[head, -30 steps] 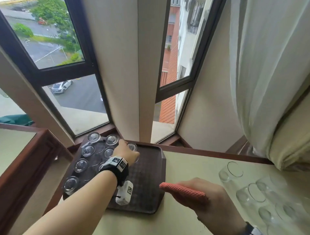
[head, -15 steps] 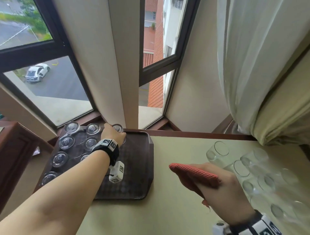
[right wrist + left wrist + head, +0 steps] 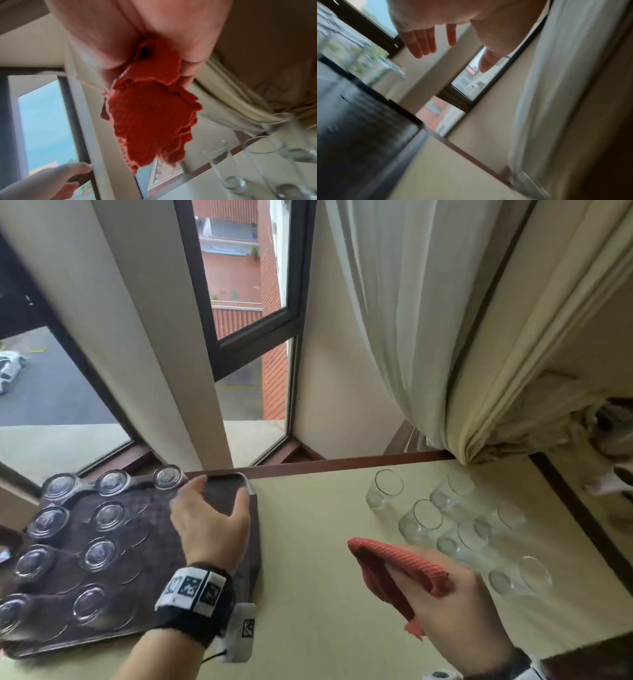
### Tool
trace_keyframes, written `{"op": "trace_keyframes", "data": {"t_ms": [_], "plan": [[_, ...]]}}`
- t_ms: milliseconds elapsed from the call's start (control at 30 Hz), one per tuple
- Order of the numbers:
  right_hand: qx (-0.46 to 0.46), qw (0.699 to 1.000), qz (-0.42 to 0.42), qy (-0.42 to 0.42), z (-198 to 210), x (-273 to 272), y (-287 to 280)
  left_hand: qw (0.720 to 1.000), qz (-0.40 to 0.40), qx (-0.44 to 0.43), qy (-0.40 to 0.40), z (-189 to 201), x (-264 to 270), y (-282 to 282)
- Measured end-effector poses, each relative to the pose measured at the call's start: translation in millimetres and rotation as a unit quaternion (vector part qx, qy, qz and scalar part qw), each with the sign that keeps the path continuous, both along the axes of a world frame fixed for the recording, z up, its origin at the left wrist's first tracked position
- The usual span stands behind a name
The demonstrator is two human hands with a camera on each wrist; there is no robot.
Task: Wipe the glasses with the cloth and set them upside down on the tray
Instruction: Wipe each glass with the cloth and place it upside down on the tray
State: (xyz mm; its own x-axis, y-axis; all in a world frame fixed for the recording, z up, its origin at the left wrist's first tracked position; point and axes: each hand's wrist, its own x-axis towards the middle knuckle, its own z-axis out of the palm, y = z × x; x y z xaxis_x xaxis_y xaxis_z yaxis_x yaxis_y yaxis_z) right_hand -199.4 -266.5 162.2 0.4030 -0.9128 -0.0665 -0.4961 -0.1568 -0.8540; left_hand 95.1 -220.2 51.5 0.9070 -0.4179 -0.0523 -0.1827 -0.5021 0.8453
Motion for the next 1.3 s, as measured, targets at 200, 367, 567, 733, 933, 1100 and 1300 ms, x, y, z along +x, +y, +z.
{"op": "trace_keyframes", "data": {"t_ms": [200, 367, 567, 733, 933, 1100, 1300], "plan": [[-0.009, 0.993, -0.119, -0.019, 15.9, -71.3, -5.8, 0.931, -0.363, 0.011, 0.05, -25.8, -155.8, -25.4], [-0.03, 0.982, -0.184, -0.006, 22.9, -134.2, -6.6, 0.841, -0.537, 0.062, -0.011, -36.2, -248.2, -69.4], [-0.067, 0.968, -0.239, 0.029, 11.7, -188.0, -4.2, 0.793, -0.591, 0.141, -0.036, -57.6, -312.1, -104.7], [-0.081, 0.97, -0.228, 0.028, -3.4, -207.9, -3.2, 0.823, -0.551, 0.129, -0.043, -72.8, -334.6, -115.1], [-0.06, 0.975, -0.214, 0.027, -18.3, -209.1, -8.1, 0.862, -0.496, 0.098, 0.016, -57.4, -321.0, -98.6], [-0.034, 0.98, -0.198, 0.003, -16.0, -193.7, -18.1, 0.913, -0.344, -0.061, 0.212, -9.4, -273.6, -60.2], [-0.011, 0.988, -0.145, -0.053, 2.5, -139.4, -23.2, 0.844, -0.176, -0.237, 0.447, 65.6, -216.8, -15.6]]}}
